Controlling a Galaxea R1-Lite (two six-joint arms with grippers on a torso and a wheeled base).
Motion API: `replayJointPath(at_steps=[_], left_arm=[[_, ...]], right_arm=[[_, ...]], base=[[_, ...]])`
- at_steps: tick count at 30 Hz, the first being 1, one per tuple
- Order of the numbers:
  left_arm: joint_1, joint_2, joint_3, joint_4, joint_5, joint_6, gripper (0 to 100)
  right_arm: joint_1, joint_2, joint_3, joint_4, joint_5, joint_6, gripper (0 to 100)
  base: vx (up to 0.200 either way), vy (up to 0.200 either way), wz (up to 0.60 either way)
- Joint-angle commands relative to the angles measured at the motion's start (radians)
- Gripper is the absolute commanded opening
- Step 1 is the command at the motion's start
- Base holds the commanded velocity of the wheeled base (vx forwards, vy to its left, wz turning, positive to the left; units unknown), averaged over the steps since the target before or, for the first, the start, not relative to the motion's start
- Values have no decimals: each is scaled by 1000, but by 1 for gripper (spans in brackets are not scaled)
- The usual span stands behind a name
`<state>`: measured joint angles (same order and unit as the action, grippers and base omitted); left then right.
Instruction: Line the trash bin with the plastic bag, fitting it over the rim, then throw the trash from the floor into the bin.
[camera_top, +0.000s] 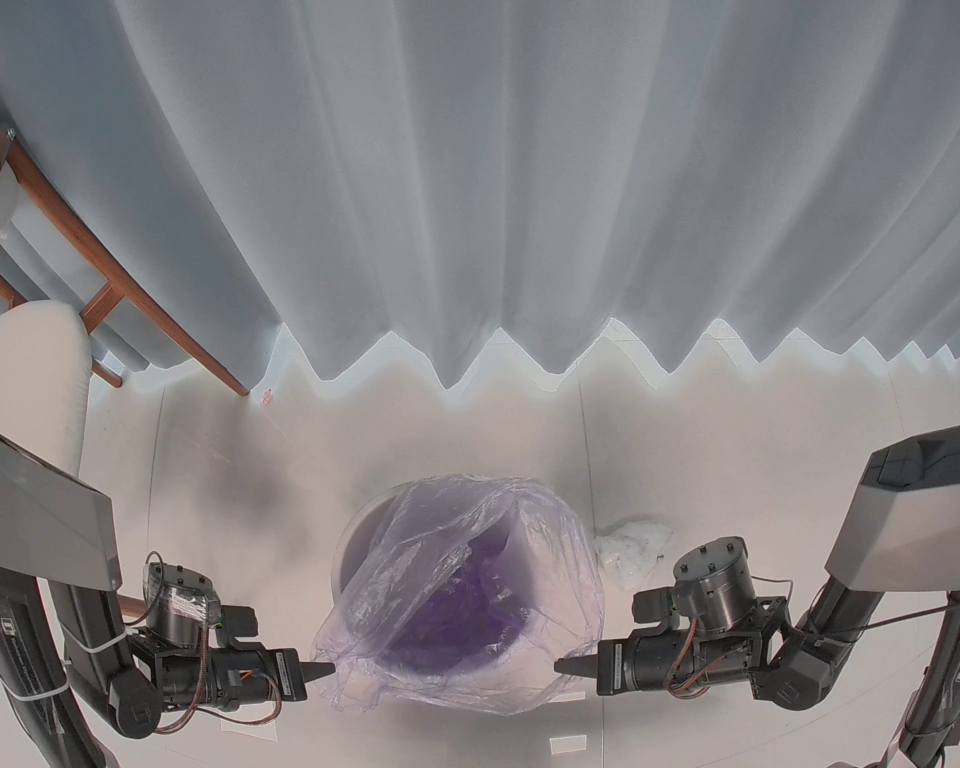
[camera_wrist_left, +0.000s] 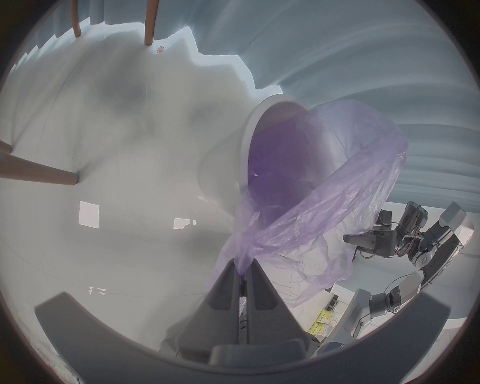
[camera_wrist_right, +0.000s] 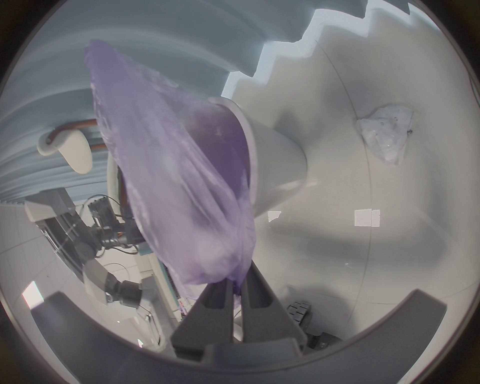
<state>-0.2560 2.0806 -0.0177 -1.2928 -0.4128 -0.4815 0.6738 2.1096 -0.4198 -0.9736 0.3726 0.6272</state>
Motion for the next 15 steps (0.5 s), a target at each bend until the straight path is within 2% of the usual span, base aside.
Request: replayJointPath(at_steps=[1,8,15], left_arm=[[6,24,18,0,2,1,0],[14,26,18,0,2,0,0],[40,27,15,-8,14,0,0]], right_arm=[[9,63,1,-4,-32,-35,0],[7,138,-4,-31,-116,-89,0],[-16,152,-7,-74,-124,-90,0]], base=[[0,0,0],[0,0,0],[0,0,0]])
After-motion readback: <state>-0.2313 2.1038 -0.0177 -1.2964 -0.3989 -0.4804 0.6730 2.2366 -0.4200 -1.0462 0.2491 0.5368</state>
